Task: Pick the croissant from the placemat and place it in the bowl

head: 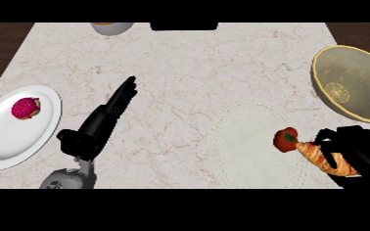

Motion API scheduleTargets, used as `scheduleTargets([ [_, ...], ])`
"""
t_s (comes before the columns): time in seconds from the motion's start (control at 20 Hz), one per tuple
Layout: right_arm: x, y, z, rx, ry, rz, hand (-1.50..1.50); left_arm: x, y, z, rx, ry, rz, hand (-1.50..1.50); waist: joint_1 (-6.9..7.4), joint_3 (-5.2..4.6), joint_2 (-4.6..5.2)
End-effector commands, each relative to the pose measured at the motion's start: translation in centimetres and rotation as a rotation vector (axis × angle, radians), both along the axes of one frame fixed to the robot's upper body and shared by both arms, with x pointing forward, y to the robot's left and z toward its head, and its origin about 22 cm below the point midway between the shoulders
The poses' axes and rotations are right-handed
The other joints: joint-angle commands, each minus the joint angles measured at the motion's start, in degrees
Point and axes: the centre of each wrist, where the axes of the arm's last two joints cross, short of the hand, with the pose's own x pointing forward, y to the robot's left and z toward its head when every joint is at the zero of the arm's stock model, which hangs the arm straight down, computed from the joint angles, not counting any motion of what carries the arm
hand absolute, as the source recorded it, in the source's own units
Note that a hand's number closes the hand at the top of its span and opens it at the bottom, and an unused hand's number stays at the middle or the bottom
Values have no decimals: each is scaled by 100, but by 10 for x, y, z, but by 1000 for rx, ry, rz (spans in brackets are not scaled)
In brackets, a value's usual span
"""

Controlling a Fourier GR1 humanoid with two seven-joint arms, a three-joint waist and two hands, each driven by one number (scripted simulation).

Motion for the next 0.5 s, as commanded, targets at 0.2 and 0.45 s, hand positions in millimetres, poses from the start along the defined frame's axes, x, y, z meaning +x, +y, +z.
scheduleTargets([
  [0.2,-6,-20,62,416,-150,-24,150,4,0,4,22,-11,12,0,-72,-4,-5],
  [0.45,9,-49,102,542,-136,-111,150,2,-2,-4,10,-15,-11,0,65,-3,21],
])
